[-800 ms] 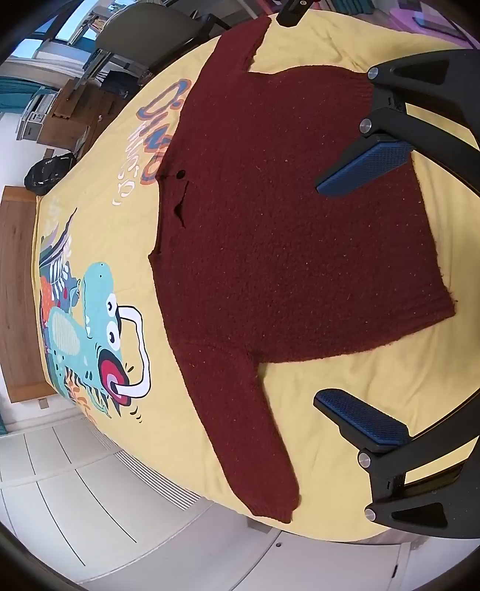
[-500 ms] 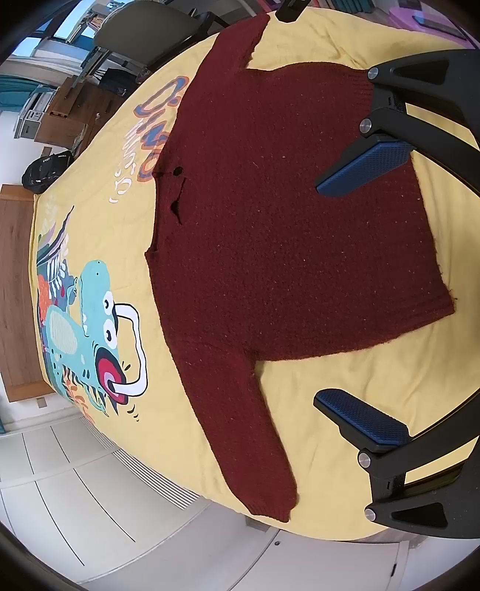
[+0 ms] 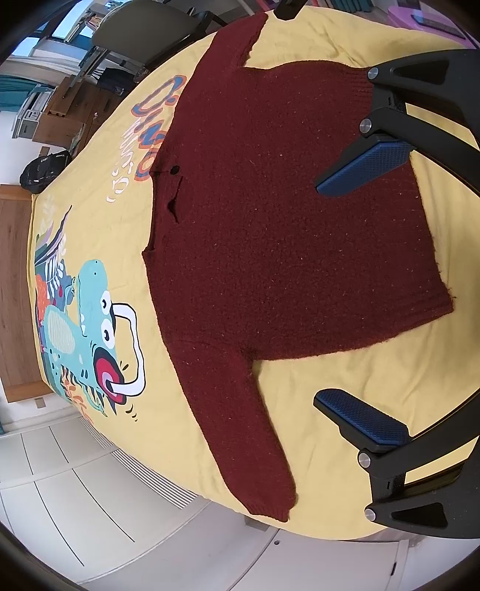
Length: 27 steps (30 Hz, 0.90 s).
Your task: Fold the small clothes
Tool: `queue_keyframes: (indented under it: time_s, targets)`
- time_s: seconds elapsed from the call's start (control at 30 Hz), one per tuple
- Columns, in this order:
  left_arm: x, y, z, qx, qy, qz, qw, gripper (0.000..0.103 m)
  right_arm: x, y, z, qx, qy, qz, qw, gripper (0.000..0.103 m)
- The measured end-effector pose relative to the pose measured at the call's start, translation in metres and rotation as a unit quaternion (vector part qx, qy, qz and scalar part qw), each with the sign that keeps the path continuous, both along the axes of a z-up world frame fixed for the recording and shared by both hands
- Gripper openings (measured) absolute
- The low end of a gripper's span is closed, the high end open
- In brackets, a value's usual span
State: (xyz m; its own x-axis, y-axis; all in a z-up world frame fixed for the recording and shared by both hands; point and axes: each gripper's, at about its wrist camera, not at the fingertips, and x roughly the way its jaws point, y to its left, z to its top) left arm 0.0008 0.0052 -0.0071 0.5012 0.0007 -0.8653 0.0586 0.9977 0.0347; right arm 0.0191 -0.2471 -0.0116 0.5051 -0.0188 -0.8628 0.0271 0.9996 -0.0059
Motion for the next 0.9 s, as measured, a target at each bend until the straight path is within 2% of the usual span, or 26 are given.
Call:
queue_keyframes:
  time_s: [0.9]
  targets:
    - [-0.0029, -0.0051, -0.0022, 0.003, 0.002, 0.0, 1.0, 0.102, -0.0005, -0.0041, 0.0008, -0.003, 0.001, 0.001, 1.0, 0.102]
